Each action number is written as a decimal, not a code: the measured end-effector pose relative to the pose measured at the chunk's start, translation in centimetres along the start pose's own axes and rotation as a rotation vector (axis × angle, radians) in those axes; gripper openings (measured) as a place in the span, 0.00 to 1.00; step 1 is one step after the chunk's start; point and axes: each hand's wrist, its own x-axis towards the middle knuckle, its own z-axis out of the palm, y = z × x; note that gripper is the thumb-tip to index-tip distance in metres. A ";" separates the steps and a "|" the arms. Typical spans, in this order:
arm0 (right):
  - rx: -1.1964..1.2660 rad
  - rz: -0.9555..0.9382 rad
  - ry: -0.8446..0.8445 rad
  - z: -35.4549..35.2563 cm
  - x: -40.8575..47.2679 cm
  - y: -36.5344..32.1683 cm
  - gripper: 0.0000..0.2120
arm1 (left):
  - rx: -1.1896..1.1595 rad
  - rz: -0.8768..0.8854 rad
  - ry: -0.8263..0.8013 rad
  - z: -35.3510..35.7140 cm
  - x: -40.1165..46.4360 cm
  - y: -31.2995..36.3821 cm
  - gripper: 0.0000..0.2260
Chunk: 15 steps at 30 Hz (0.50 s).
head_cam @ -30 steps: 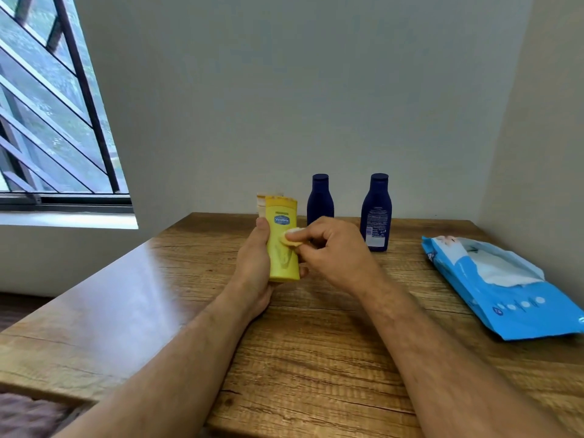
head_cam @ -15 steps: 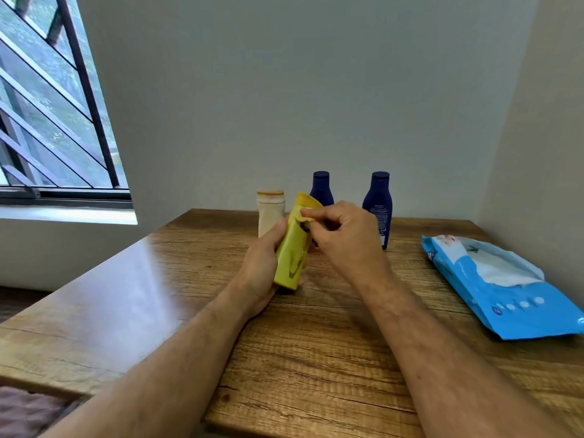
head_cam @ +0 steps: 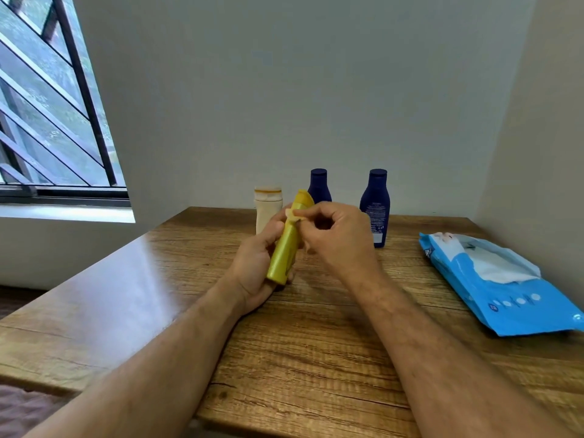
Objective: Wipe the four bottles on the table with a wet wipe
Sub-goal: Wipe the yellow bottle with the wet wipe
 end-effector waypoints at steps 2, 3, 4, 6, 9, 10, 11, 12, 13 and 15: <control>-0.021 -0.003 0.026 -0.1 0.1 0.1 0.05 | 0.024 0.016 -0.019 0.0 -0.1 -0.1 0.16; -0.008 0.003 -0.013 -0.1 0.0 0.0 0.05 | 0.018 0.023 -0.029 -0.1 -0.1 -0.1 0.16; 0.026 0.018 -0.086 -0.1 -0.2 -0.1 0.05 | 0.000 0.035 -0.032 -0.1 0.0 -0.2 0.16; 0.064 0.059 -0.282 0.0 -0.4 -0.4 0.04 | -0.062 0.062 -0.023 -0.1 0.0 -0.2 0.16; -0.016 0.085 -0.497 0.1 -0.5 -0.6 0.05 | -0.123 0.093 0.014 -0.2 0.0 -0.1 0.16; -0.028 0.084 -0.513 0.1 -0.5 -0.6 0.05 | -0.107 0.097 0.024 -0.3 0.1 -0.2 0.15; -0.029 0.077 -0.501 0.0 -0.4 -0.7 0.05 | -0.088 0.093 0.030 -0.4 0.2 -0.2 0.15; -0.020 0.067 -0.464 -0.1 -0.4 -0.7 0.05 | -0.069 0.078 0.035 -0.4 0.3 -0.2 0.15; 0.002 0.064 -0.403 -0.1 -0.4 -0.7 0.04 | -0.044 0.054 0.044 -0.4 0.3 -0.2 0.16; 0.041 0.070 -0.233 0.0 -0.3 -0.5 0.04 | -0.001 -0.005 0.078 -0.3 0.4 -0.3 0.19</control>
